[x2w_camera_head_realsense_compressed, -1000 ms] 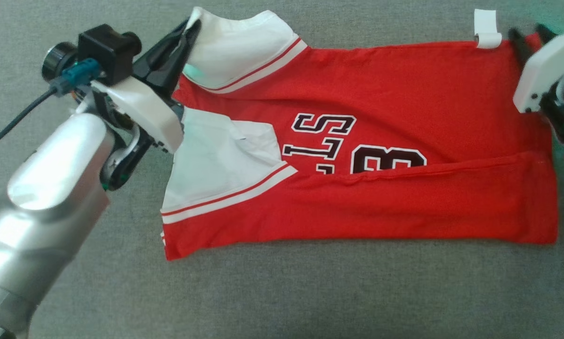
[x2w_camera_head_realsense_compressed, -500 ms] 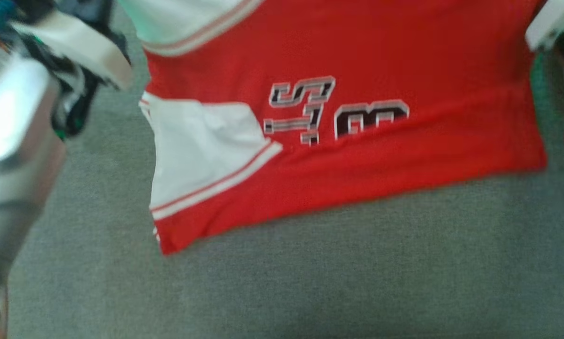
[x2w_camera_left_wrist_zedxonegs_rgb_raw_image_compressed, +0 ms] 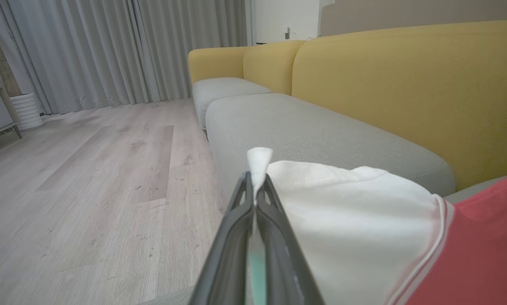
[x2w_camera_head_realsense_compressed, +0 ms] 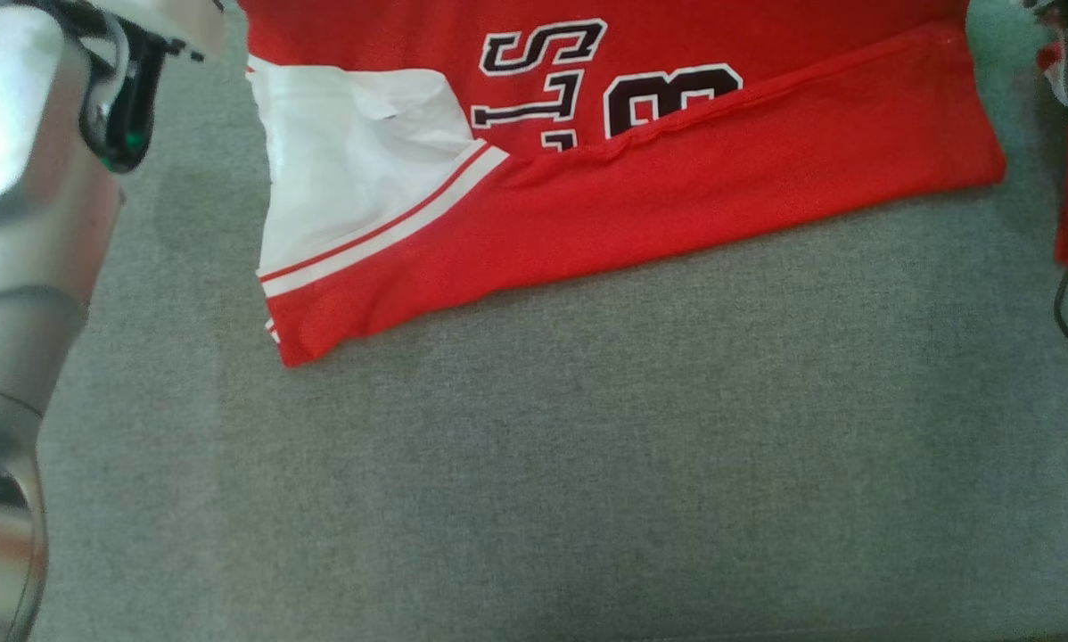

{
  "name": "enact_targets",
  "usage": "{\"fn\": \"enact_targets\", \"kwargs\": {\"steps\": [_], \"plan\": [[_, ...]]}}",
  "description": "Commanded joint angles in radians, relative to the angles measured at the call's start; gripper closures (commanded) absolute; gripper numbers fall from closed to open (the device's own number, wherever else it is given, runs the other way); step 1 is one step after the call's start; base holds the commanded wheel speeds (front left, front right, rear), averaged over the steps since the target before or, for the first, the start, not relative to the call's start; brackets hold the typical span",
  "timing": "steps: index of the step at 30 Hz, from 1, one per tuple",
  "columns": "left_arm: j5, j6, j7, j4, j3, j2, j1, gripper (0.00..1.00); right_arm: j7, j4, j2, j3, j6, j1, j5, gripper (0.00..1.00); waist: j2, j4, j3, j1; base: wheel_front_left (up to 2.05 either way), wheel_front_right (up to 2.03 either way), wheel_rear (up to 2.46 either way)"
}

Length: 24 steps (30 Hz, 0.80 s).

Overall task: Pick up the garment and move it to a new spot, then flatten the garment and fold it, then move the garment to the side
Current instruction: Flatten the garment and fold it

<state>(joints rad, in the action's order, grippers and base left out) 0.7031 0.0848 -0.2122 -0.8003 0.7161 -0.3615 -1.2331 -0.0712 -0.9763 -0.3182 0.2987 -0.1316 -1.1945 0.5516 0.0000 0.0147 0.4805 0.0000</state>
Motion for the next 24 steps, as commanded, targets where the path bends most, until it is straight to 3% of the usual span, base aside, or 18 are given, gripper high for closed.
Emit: {"fn": "enact_targets", "kwargs": {"steps": [1,11,24], "plan": [[0.001,0.005,-0.008,0.011,-0.023,-0.038,-0.021,1.00,-0.005,0.020,0.003,0.012,0.001,0.015,0.017,1.00,0.0000,0.007,-0.011,0.0000,0.00,0.00,0.00],[0.051,0.042,0.037,0.049,0.059,-0.056,0.120,1.00,0.074,0.028,-0.042,0.084,0.001,0.150,0.137,1.00,0.0000,0.028,-0.084,0.0000,0.00,0.00,0.00],[0.167,0.046,0.269,0.339,0.217,-0.208,0.365,1.00,0.257,0.091,-0.158,0.236,0.001,0.324,0.259,1.00,0.0000,0.051,-0.180,0.0000,0.00,0.00,0.00]]}}
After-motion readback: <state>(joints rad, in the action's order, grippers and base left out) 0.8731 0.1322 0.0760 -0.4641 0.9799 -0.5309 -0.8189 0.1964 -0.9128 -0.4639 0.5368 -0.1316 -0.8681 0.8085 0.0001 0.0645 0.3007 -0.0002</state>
